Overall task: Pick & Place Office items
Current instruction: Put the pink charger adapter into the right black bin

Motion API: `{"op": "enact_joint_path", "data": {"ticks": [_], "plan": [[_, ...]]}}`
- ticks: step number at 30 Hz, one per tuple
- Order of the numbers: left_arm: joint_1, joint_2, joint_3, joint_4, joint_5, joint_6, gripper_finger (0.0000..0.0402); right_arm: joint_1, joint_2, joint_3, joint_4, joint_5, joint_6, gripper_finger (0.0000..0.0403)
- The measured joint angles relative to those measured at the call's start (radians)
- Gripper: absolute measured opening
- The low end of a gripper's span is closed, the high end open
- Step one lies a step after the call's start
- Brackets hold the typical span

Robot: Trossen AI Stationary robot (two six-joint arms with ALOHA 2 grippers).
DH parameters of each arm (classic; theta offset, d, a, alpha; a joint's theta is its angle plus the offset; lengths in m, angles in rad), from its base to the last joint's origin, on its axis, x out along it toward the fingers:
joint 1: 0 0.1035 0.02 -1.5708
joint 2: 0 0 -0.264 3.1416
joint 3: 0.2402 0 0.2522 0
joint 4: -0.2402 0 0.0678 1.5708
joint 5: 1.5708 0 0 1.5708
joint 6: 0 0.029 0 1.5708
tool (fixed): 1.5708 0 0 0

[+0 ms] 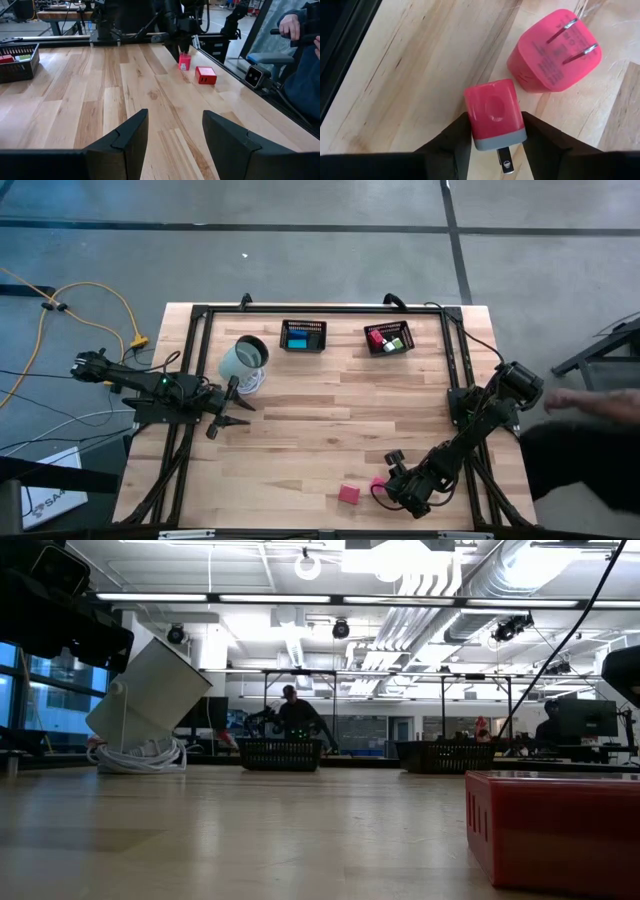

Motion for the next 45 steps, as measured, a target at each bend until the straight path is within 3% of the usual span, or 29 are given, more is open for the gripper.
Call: {"op": "enact_joint_path", "data": {"ticks": [27,38,45], "plan": [[0.0,0.0,0.0,0.0,0.0,0.0,0.018,0.006,-0.015,0.0,-0.077,0.059,0.159,0.0131],[0.0,0.0,0.0,0.0,0.0,0.0,0.018,0.006,-0.14,-0.002,-0.191,0.129,0.2,0.0131],[0.0,0.0,0.0,0.0,0.0,0.0,0.018,-0.023,-0.205,-0.001,-0.328,0.18,0.312,0.013]]}}
